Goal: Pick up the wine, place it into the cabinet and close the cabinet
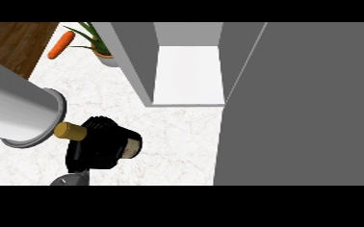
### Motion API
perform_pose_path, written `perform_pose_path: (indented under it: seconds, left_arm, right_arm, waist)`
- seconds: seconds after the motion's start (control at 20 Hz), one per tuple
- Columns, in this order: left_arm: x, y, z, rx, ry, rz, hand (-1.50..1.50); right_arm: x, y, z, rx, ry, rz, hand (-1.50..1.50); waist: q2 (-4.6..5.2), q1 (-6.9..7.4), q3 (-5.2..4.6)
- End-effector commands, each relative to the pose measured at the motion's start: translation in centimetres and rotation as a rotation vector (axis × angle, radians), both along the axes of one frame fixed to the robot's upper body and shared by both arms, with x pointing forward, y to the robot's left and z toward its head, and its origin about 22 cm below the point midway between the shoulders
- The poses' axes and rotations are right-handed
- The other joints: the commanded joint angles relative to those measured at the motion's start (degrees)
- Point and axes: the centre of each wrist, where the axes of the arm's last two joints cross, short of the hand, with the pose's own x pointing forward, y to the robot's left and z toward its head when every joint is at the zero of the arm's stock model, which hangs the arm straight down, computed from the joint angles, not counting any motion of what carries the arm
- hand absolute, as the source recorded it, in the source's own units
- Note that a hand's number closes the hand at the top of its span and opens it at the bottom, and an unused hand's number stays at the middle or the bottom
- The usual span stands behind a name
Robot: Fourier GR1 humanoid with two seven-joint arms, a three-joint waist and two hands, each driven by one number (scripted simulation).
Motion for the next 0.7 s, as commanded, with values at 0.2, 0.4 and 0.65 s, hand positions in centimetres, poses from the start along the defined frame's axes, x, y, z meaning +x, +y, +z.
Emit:
perform_pose_path:
  seconds: [0.2,0.4,0.65]
  left_arm:
    - [-2.2,2.2,1.6,0.071,-0.082,-0.022,1.50]
    - [-0.6,4.0,3.4,0.134,-0.180,0.028,1.50]
    - [0.3,2.1,5.9,0.003,-0.214,-0.058,1.50]
  right_arm:
    - [-2.3,-0.5,1.1,0.013,-0.030,0.046,-1.50]
    - [-2.9,-0.6,1.1,0.037,-0.036,0.034,-1.50]
    - [-0.8,-0.9,0.7,0.025,-0.043,0.046,-1.50]
  waist:
    - [0.16,0.38,-0.03]
    - [0.13,0.11,-0.04]
    - [0.23,0.19,-0.01]
